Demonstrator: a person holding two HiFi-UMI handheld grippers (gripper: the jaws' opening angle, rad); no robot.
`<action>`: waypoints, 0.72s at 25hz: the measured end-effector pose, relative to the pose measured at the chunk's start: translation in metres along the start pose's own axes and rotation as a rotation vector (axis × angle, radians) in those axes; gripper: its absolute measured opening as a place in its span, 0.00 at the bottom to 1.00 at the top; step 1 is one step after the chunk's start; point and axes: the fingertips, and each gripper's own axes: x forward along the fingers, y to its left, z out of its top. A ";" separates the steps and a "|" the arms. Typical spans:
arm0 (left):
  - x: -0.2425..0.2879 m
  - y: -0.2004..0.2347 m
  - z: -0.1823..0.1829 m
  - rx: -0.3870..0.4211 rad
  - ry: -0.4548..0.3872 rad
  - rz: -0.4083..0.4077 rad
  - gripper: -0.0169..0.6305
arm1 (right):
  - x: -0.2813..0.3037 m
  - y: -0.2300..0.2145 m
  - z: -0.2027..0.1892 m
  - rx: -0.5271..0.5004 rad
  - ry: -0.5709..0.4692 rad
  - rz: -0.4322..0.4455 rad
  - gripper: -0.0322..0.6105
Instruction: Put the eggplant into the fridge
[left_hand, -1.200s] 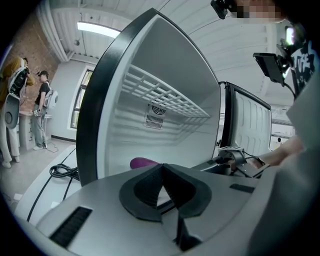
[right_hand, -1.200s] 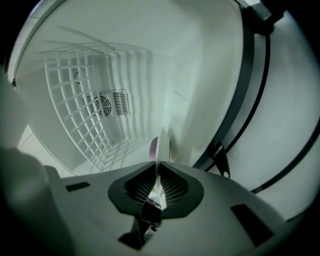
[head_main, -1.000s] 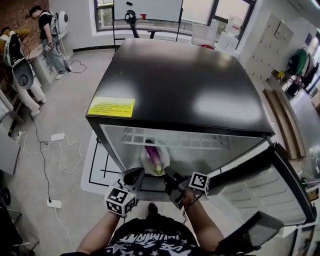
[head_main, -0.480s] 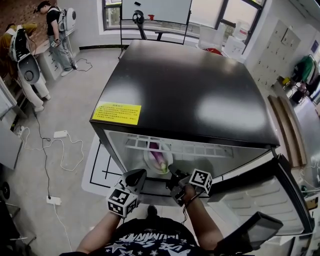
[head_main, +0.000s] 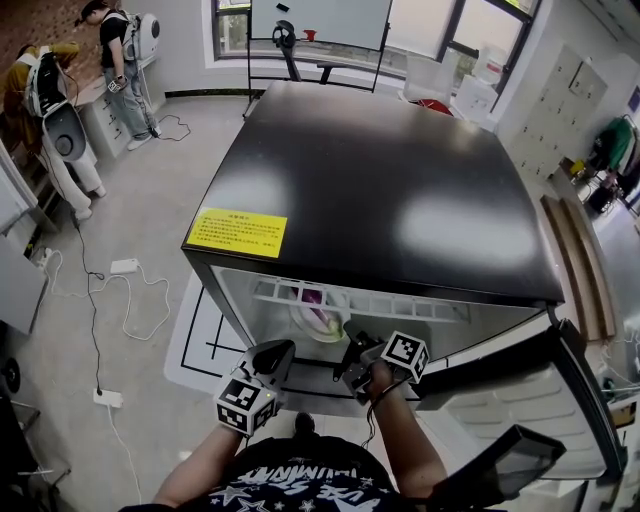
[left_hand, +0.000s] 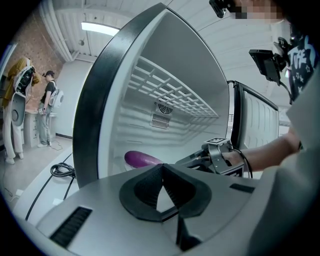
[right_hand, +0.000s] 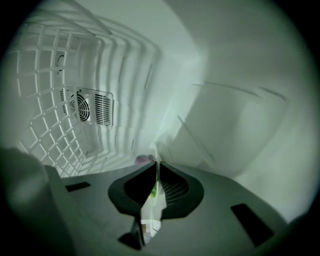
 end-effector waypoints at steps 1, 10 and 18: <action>0.001 0.000 0.000 0.001 0.001 -0.001 0.04 | 0.001 0.001 0.003 -0.006 -0.008 -0.003 0.09; 0.004 0.000 0.004 0.001 -0.005 -0.006 0.04 | 0.005 0.003 0.010 -0.075 -0.003 -0.061 0.09; 0.006 0.000 0.002 -0.001 -0.005 -0.008 0.04 | 0.005 0.000 0.012 -0.196 0.020 -0.141 0.09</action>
